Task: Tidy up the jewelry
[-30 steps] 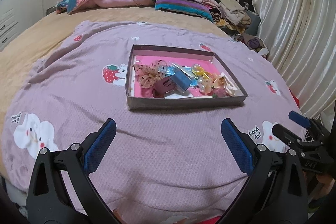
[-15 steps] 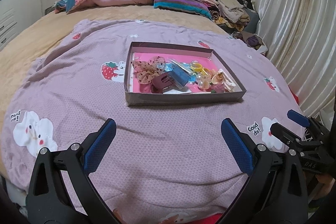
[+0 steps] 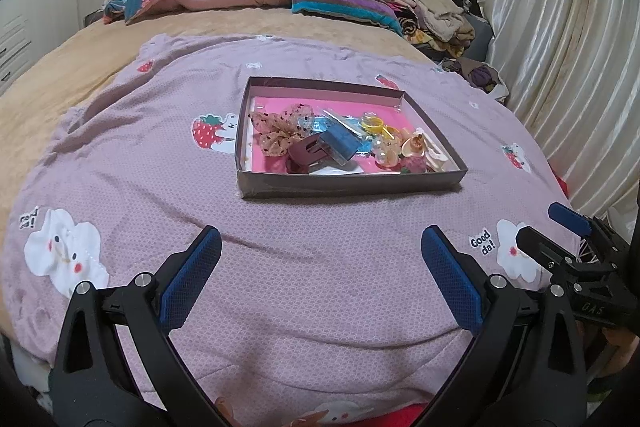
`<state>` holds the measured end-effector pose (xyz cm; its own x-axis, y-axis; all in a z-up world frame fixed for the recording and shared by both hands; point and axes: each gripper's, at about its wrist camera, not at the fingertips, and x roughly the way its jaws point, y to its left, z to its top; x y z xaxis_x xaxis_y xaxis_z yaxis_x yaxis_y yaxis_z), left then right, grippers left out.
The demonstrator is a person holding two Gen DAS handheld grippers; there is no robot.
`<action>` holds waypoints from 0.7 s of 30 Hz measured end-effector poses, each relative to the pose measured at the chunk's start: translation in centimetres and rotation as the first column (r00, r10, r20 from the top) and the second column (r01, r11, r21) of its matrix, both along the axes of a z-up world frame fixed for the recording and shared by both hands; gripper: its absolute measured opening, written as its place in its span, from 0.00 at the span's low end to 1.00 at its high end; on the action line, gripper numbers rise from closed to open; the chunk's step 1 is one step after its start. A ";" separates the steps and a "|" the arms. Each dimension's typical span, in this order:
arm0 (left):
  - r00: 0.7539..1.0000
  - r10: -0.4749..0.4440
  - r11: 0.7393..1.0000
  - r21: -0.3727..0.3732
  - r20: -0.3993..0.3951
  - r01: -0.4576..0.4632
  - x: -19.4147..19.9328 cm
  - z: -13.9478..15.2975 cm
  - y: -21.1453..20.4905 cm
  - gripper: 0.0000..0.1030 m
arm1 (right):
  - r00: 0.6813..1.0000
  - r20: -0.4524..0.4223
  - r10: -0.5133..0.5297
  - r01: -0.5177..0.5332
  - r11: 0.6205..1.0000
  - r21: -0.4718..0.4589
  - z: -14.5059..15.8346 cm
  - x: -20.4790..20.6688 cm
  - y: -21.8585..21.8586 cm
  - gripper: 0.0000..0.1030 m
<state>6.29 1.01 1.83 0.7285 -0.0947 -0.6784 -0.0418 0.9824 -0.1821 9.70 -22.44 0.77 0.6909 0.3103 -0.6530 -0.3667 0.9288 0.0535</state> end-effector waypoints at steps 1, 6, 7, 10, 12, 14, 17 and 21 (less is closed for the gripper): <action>1.000 -0.001 1.000 -0.002 -0.001 0.001 0.0 0.0 0.0 0.91 | 1.000 0.000 0.000 0.000 1.000 -0.001 0.0 0.0 0.0 0.96; 1.000 0.000 1.000 0.001 -0.002 0.000 -0.1 0.0 0.0 0.91 | 1.000 -0.001 -0.001 0.001 1.000 -0.001 0.0 0.0 0.0 0.96; 1.000 0.000 1.000 0.000 -0.003 0.000 -0.1 -0.1 0.0 0.91 | 1.000 -0.001 -0.001 0.001 1.000 0.000 0.0 0.0 0.0 0.96; 1.000 0.001 1.000 0.000 -0.002 -0.001 -0.1 0.0 0.0 0.91 | 1.000 0.001 -0.001 0.001 1.000 0.001 0.1 0.0 0.0 0.96; 1.000 0.000 1.000 -0.002 -0.005 0.000 -0.1 -0.1 0.0 0.91 | 1.000 0.001 0.000 0.000 1.000 0.000 0.1 0.0 0.0 0.96; 1.000 0.002 1.000 0.000 -0.007 -0.002 -0.2 -0.3 0.0 0.91 | 1.000 0.002 0.000 0.000 1.000 0.001 0.1 0.0 0.0 0.96; 1.000 0.001 1.000 0.002 -0.008 -0.001 -0.2 -0.3 -0.1 0.91 | 1.000 0.001 -0.001 0.001 1.000 0.000 0.1 0.0 0.0 0.96; 1.000 0.003 1.000 0.002 -0.009 -0.003 -0.2 -0.3 -0.1 0.91 | 1.000 0.001 0.001 -0.001 1.000 0.001 0.1 0.0 0.0 0.96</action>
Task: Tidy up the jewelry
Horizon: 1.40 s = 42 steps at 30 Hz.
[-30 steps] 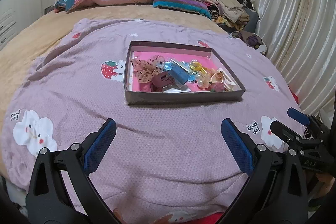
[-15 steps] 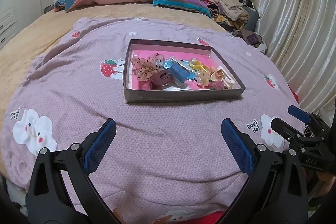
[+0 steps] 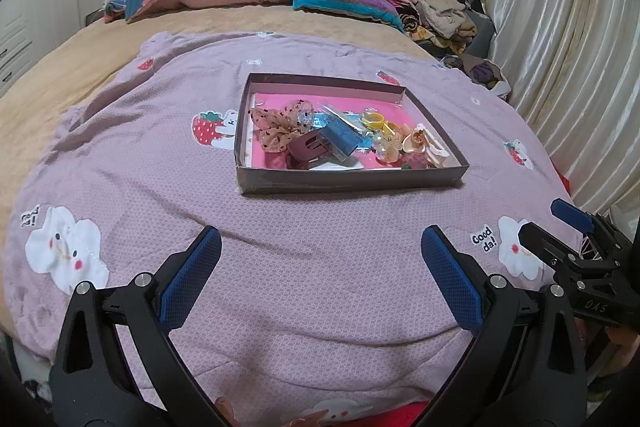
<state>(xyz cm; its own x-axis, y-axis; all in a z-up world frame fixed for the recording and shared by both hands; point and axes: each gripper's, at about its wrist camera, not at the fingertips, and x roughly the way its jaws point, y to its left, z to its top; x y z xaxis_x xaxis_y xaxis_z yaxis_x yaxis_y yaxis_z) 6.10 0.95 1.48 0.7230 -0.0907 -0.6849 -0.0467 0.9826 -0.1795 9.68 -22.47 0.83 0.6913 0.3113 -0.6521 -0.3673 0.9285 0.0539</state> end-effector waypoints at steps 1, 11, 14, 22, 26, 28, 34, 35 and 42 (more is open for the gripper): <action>1.000 0.001 1.000 0.001 0.000 -0.001 0.0 0.0 0.0 0.91 | 1.000 0.001 0.001 -0.001 1.000 0.000 0.0 0.0 0.0 0.96; 1.000 0.007 1.000 0.002 -0.006 -0.007 0.0 0.0 0.2 0.91 | 1.000 0.004 -0.003 0.003 1.000 0.000 0.2 0.0 -0.3 0.96; 1.000 0.010 1.000 0.002 -0.008 -0.010 0.1 0.1 0.4 0.91 | 1.000 0.004 -0.002 0.002 1.000 0.001 0.2 0.0 -0.3 0.96; 1.000 0.013 1.000 0.014 -0.009 -0.013 -0.1 0.1 0.6 0.91 | 1.000 0.004 -0.003 0.003 1.000 0.001 0.2 0.0 -0.3 0.96; 1.000 0.015 1.000 0.016 -0.009 -0.015 -0.1 0.2 0.6 0.91 | 1.000 0.002 -0.004 0.004 1.000 0.002 0.2 0.0 -0.4 0.96; 1.000 0.016 1.000 0.017 -0.010 -0.016 -0.1 0.2 0.5 0.91 | 1.000 0.001 -0.004 0.004 1.000 0.001 0.2 0.0 -0.4 0.96; 1.000 0.018 1.000 0.021 -0.014 -0.018 0.0 0.2 0.5 0.91 | 1.000 0.003 -0.004 0.004 1.000 0.000 0.3 0.0 -0.5 0.96; 1.000 0.020 1.000 0.023 -0.012 -0.019 0.0 0.2 0.5 0.91 | 1.000 0.003 -0.004 0.004 1.000 -0.002 0.3 0.0 -0.4 0.96; 0.999 0.023 0.999 0.031 -0.024 -0.023 0.2 -0.2 0.8 0.91 | 1.000 0.004 -0.005 0.005 1.000 -0.004 0.3 0.0 -0.6 0.96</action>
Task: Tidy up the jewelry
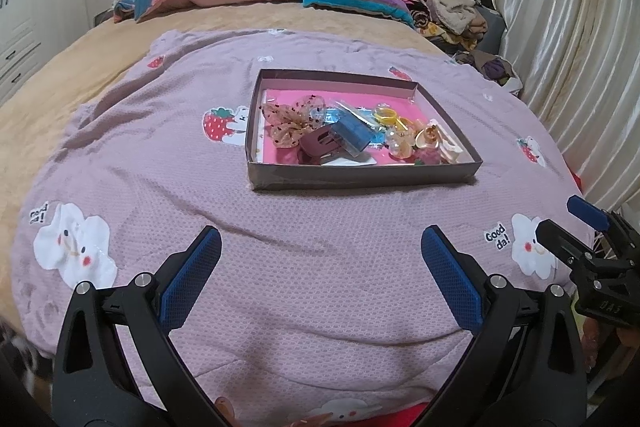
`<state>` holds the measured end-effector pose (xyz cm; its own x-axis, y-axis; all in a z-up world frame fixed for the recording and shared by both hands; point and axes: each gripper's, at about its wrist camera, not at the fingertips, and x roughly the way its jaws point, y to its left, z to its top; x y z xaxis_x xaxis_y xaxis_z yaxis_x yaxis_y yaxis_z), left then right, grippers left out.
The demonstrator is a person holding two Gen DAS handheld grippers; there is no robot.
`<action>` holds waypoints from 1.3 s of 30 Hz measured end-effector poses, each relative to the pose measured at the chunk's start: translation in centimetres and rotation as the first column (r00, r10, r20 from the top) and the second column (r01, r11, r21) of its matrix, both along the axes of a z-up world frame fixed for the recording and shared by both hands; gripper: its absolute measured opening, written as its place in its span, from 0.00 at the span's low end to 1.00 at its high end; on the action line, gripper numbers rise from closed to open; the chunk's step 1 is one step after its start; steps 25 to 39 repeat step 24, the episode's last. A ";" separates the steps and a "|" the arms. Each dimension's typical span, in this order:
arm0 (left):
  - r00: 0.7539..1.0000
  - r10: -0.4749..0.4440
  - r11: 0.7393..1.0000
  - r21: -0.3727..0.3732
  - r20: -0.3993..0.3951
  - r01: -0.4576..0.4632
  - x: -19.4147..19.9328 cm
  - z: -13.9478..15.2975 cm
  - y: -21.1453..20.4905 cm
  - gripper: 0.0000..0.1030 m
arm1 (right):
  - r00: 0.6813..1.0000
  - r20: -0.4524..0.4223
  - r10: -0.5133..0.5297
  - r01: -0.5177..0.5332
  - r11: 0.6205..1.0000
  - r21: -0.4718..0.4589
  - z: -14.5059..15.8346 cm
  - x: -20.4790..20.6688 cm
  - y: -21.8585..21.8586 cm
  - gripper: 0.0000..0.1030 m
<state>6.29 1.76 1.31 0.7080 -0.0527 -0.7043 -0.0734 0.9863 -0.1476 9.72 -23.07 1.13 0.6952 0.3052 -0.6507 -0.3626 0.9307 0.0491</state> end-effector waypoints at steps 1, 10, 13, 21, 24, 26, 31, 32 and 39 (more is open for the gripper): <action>1.000 -0.002 1.000 -0.001 -0.004 0.002 0.0 -0.1 -0.1 0.91 | 1.000 0.000 0.000 0.000 1.000 0.000 0.0 -0.1 0.1 0.96; 0.999 -0.029 1.000 -0.011 -0.017 0.029 0.4 -0.6 -0.4 0.91 | 1.000 -0.013 -0.020 0.020 1.000 -0.015 -0.7 0.8 -0.3 0.96; 0.999 -0.020 0.999 -0.050 -0.027 0.018 0.8 -0.9 0.3 0.91 | 0.999 -0.024 -0.044 0.043 0.999 -0.015 -1.0 1.7 -0.6 0.96; 0.955 0.283 0.959 0.016 -0.089 -0.282 6.1 -3.0 9.8 0.91 | 0.966 -0.078 -0.246 0.248 0.969 0.016 -2.8 9.7 -5.7 0.96; 0.908 0.409 0.912 0.087 -0.089 -0.402 9.0 -4.2 14.8 0.91 | 0.922 -0.098 -0.375 0.374 0.927 -0.037 -4.9 15.3 -9.2 0.96; 0.908 0.409 0.912 0.087 -0.089 -0.402 9.0 -4.2 14.8 0.91 | 0.922 -0.098 -0.375 0.374 0.927 -0.037 -4.9 15.3 -9.2 0.96; 0.908 0.409 0.912 0.087 -0.089 -0.402 9.0 -4.2 14.8 0.91 | 0.922 -0.098 -0.375 0.374 0.927 -0.037 -4.9 15.3 -9.2 0.96; 0.908 0.409 0.912 0.087 -0.089 -0.402 9.0 -4.2 14.8 0.91 | 0.922 -0.098 -0.375 0.374 0.927 -0.037 -4.9 15.3 -9.2 0.96; 0.908 0.409 0.912 0.087 -0.089 -0.402 9.0 -4.2 14.8 0.91 | 0.922 -0.098 -0.375 0.374 0.927 -0.037 -4.9 15.3 -9.2 0.96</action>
